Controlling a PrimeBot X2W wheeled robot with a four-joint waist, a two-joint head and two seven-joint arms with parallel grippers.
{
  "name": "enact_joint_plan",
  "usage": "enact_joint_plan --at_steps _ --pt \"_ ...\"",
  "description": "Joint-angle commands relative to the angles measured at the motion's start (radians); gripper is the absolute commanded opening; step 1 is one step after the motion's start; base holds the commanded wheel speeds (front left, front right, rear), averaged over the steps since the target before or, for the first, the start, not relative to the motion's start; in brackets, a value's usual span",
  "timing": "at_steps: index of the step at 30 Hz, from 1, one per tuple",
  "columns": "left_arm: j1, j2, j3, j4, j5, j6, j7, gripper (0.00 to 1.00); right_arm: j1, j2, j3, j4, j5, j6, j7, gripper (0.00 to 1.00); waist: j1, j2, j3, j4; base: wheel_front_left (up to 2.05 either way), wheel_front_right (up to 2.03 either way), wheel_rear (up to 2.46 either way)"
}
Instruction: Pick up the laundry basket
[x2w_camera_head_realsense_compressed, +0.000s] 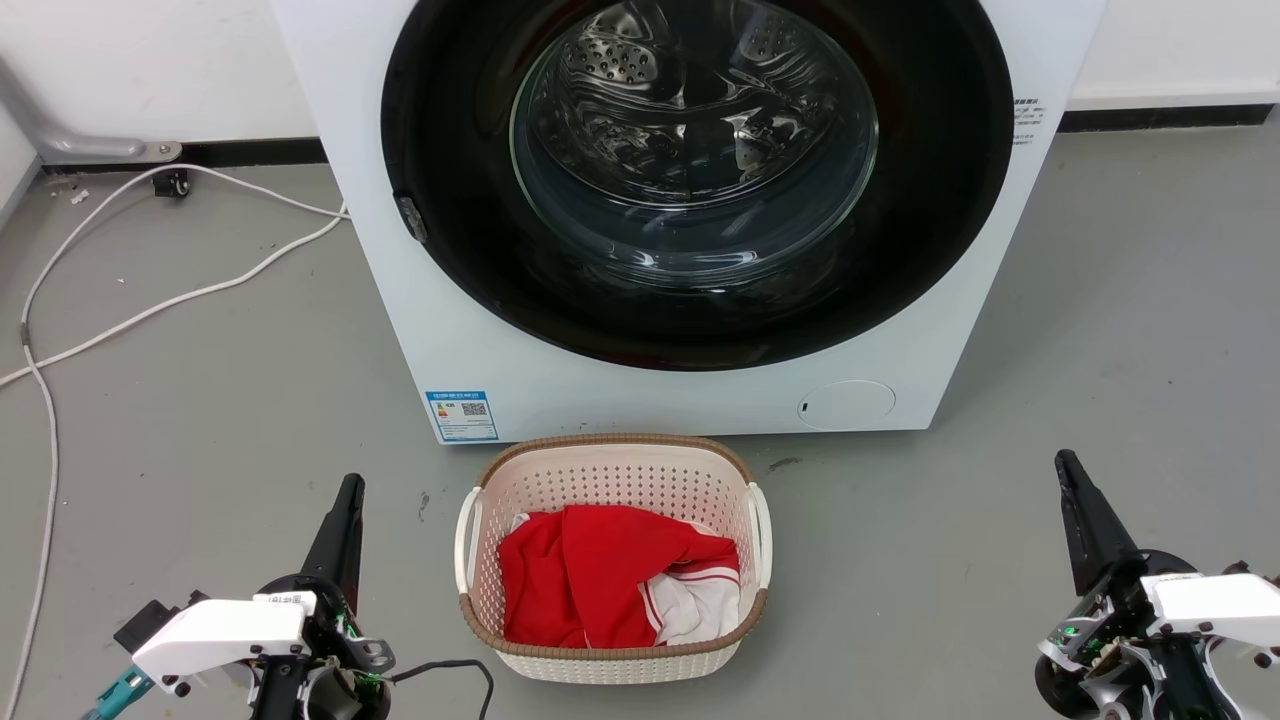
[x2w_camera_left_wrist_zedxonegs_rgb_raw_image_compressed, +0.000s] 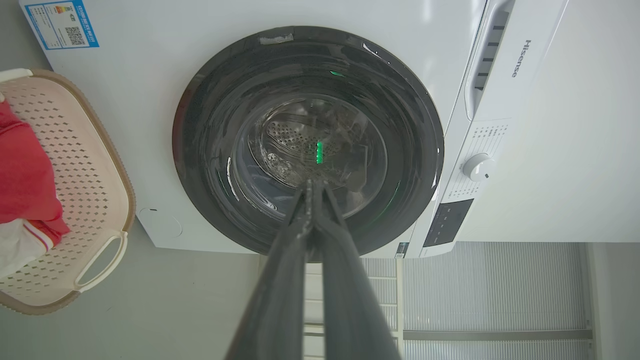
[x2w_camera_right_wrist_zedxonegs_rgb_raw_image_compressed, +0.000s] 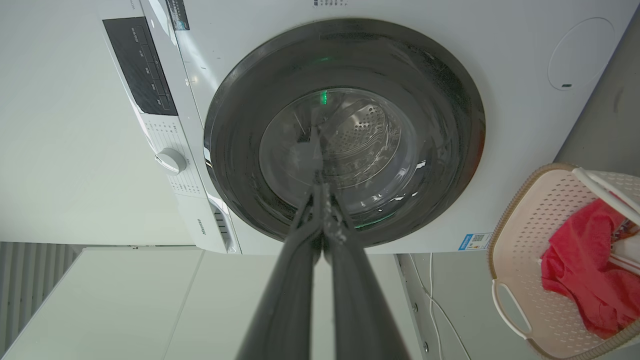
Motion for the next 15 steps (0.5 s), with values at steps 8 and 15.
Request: enact_joint_plan --at_steps 8,15 --pt "-0.008 -0.001 0.002 0.000 0.000 -0.002 0.002 0.00 -0.011 0.000 -0.001 0.000 0.004 0.000 0.001 0.00 0.0000 0.0000 0.000 0.000 0.00 0.00 0.00" --pt "-0.008 -0.001 0.002 0.000 0.000 -0.002 0.002 0.00 -0.011 0.000 -0.001 0.000 0.004 0.000 0.001 0.00 0.0000 0.0000 0.000 0.000 0.00 0.00 0.00"
